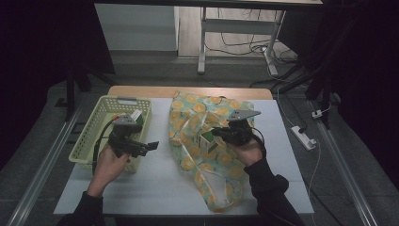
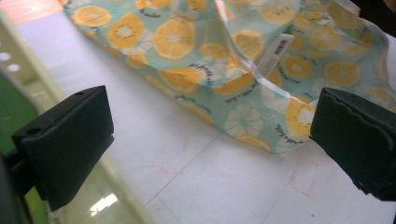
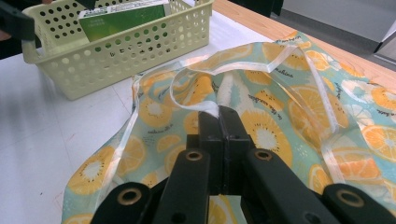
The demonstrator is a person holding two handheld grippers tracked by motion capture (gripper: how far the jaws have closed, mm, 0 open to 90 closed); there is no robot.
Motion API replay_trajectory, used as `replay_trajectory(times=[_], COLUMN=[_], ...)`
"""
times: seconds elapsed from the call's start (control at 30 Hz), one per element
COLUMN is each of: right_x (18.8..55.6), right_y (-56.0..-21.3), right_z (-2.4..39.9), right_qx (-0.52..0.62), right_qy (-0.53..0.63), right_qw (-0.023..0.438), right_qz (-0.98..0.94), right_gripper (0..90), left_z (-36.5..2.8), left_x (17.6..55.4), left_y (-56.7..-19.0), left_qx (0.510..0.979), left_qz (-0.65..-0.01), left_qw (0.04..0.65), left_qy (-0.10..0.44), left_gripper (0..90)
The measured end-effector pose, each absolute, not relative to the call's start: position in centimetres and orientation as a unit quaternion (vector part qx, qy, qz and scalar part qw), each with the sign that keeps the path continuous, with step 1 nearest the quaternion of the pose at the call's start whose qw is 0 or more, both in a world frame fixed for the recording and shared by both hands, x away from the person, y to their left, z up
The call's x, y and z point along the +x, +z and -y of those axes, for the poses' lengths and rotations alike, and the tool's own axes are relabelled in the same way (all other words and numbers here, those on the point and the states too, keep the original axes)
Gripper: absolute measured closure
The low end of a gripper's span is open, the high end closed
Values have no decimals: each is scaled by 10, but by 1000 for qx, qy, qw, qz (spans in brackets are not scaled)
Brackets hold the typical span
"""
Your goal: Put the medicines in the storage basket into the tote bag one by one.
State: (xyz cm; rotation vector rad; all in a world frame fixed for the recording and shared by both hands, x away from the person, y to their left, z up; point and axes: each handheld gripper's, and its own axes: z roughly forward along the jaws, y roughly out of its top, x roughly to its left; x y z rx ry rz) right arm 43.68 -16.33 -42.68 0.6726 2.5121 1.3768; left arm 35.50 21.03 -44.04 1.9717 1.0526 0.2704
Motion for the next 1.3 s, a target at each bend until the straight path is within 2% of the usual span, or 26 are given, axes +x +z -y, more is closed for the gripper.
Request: replay_trajectory(times=[0.73, 0.93, 1.13, 1.3], right_x=[437, 437, 437, 437], right_y=[-426, -426, -426, -427], right_z=[165, 164, 163, 163], right_qx=[228, 228, 227, 227], right_qy=[467, 466, 466, 466], right_qw=[100, 99, 98, 97], right_qz=[-848, -849, -850, -850], right_gripper=[893, 893, 893, 892], left_z=[-258, -266, -277, -279], left_x=[355, 359, 365, 368], left_y=[-439, -449, -463, -470], left_qx=[767, 770, 763, 768], left_qz=[-499, -524, -547, -556], left_qw=[373, 320, 303, 277], left_qy=[155, 175, 161, 160], left_gripper=[0, 0, 0, 56])
